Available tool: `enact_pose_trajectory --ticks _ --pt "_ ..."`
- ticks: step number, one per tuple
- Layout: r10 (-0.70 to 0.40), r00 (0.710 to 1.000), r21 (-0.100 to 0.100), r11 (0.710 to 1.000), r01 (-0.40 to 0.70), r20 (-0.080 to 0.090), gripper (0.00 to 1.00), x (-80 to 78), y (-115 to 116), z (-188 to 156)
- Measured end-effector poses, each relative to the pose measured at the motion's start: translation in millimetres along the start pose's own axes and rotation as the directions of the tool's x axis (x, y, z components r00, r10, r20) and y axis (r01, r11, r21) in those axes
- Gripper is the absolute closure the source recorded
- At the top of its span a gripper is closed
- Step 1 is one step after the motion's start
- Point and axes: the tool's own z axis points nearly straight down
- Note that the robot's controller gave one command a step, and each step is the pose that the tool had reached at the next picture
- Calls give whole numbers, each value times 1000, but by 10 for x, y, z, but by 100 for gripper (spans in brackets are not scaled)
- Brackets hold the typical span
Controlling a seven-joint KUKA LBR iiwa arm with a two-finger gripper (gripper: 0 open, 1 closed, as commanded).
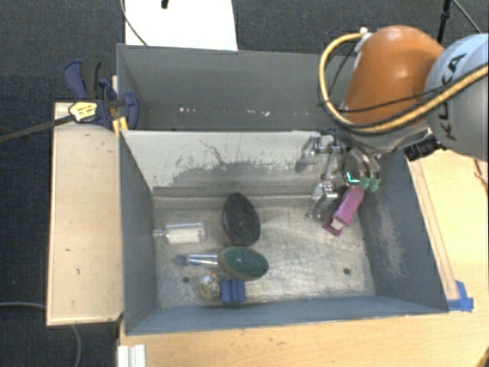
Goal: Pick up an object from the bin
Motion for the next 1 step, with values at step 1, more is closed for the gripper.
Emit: enact_pose_trajectory --ticks 1 --pt "-442 897 5 897 442 14 0 226 898 1509"
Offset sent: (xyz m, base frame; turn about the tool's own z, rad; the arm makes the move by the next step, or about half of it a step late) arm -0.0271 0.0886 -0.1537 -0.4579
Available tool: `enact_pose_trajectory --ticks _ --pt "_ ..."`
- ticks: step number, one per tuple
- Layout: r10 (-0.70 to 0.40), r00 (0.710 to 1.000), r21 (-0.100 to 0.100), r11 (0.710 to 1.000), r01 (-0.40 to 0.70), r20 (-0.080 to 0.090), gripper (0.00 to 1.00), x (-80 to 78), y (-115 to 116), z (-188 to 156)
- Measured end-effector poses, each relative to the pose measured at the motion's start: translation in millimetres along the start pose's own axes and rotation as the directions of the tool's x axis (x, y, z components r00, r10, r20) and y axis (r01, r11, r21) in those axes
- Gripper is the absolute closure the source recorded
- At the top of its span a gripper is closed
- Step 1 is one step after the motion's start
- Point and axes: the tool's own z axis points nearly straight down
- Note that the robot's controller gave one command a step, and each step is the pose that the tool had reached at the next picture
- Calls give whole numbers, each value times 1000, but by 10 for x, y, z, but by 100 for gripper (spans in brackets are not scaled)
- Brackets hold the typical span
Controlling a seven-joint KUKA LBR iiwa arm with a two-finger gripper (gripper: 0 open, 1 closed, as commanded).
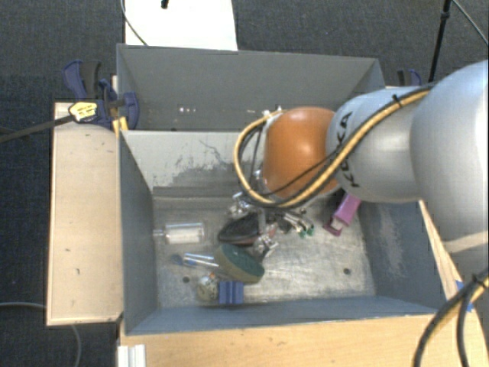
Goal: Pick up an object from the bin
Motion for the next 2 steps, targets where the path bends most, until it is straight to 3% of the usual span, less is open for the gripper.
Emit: enact_pose_trajectory --ticks 1,2 --pt "-371 929 -4 929 371 -3 0 -108 -34 -284" --pt "-620 784 -6 784 620 -2 0 -310 29 -354"
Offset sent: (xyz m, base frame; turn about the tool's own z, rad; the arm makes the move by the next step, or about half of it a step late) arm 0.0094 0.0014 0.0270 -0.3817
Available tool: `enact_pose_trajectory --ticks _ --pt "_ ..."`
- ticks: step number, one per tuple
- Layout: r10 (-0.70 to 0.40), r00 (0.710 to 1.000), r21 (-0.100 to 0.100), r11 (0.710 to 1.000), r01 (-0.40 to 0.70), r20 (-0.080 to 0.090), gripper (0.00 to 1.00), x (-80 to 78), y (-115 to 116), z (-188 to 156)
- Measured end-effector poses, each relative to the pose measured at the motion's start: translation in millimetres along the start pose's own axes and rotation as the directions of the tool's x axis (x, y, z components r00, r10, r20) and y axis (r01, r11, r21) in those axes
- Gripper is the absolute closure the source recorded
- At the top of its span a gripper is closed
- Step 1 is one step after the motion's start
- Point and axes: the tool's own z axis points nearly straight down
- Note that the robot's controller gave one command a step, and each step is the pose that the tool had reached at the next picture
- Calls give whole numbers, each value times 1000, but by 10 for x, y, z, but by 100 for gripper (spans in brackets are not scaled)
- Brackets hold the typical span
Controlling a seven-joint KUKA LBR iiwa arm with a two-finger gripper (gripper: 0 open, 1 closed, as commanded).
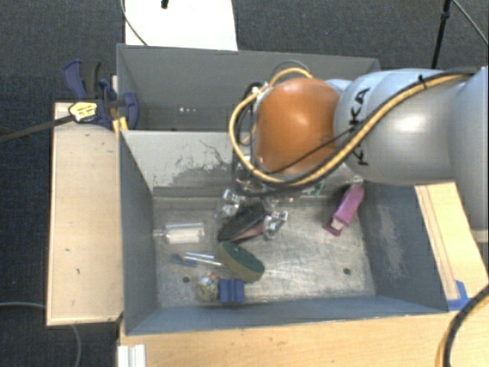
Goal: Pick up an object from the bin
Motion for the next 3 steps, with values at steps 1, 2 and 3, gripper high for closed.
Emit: enact_pose_trajectory --ticks 1,2,3 --pt "-540 841 5 841 540 -2 0 -46 -15 346" --pt "-532 847 1 847 532 2 0 -61 -25 324" --pt "-528 849 1 849 528 0 100 -58 -33 316"
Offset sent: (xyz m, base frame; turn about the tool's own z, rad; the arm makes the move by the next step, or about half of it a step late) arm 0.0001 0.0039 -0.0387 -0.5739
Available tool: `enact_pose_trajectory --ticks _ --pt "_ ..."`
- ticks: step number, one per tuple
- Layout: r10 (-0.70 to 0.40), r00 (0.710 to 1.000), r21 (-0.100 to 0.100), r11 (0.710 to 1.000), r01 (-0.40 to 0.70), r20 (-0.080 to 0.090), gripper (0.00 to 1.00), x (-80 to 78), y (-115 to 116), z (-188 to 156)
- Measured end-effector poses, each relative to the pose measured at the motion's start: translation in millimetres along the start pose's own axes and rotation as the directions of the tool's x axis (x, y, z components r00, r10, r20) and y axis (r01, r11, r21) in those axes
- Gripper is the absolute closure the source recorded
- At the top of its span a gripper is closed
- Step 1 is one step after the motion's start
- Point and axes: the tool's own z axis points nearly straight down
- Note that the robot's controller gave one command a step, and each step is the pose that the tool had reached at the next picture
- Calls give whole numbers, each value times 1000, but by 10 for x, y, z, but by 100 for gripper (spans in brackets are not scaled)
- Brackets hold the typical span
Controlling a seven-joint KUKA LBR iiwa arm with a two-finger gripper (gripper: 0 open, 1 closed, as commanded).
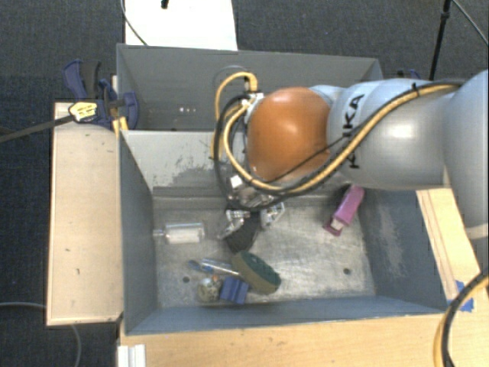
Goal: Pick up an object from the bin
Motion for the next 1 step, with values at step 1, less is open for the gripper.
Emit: enact_pose_trajectory --ticks 1 --pt "14 1000 -1 1000 -14 1 100 -6 -11 -354"
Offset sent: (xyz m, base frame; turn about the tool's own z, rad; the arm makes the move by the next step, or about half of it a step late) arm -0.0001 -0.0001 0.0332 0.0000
